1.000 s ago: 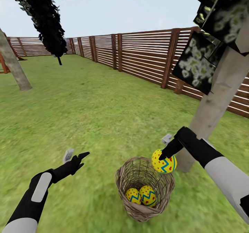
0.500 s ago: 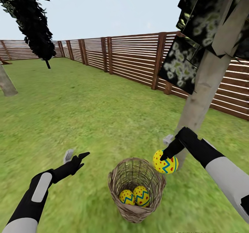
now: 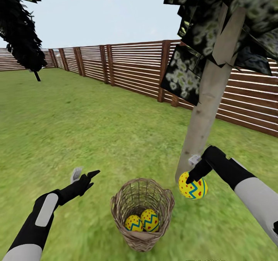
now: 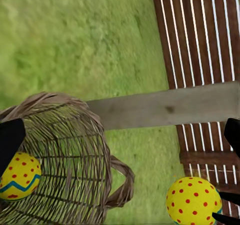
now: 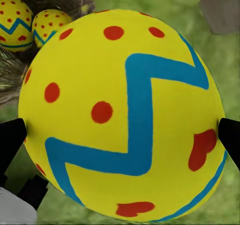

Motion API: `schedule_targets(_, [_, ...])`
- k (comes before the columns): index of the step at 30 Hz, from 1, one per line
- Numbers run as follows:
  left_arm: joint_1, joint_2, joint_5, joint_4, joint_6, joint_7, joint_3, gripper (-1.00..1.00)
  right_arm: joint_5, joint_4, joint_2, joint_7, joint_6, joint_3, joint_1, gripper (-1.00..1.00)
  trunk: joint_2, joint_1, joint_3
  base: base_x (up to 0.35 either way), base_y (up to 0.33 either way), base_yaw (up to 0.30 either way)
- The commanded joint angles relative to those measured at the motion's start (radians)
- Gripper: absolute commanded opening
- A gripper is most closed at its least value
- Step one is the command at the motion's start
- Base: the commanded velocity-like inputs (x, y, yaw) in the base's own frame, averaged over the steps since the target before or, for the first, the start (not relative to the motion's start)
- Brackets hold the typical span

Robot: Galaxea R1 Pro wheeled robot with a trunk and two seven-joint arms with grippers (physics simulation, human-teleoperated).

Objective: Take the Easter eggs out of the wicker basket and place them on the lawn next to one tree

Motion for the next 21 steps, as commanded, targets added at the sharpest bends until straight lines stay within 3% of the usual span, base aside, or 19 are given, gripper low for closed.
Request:
schedule_targets(1, [0.000, 0.000, -0.001, 0.002, 0.006, -0.003, 0.002, 1.00, 0.011, 0.016, -0.001, 0.009, -0.001, 0.003, 0.000, -1.00, 0.000, 0.000, 0.000, 0.000, 0.000, -0.203])
schedule_targets(10, [-0.001, 0.000, -0.002, 0.015, 0.005, -0.004, 0.001, 1.00, -0.005, 0.239, 0.013, -0.202, -0.266, -0.009, 0.010, -1.00, 0.000, 0.000, 0.012, 0.000, 0.000, -0.203])
schedule_targets(13, [-0.001, 0.000, -0.002, 0.014, -0.005, -0.003, 0.001, 1.00, -0.063, 0.299, 0.015, -0.248, -0.367, -0.103, 0.032, -1.00, 0.000, 0.000, 0.016, 0.000, 0.000, -0.203])
schedule_targets(16, [0.000, 0.000, -0.002, 0.014, -0.016, -0.003, 0.001, 1.00, -0.071, 0.373, 0.016, -0.309, -0.455, -0.137, 0.037, -1.00, 0.000, 0.000, 0.020, 0.000, 0.000, -0.203])
schedule_targets(19, [0.000, -0.001, -0.002, 0.014, -0.017, -0.003, 0.001, 1.00, -0.072, 0.446, 0.018, -0.332, -0.530, -0.194, 0.041, -1.00, 0.000, 0.000, 0.024, 0.000, 0.000, -0.203])
schedule_targets(21, [0.000, -0.003, -0.002, 0.015, -0.018, -0.004, 0.001, 1.00, -0.072, 0.470, 0.031, -0.379, -0.571, -0.206, 0.053, -1.00, 0.000, 0.000, 0.027, 0.000, 0.000, -0.203])
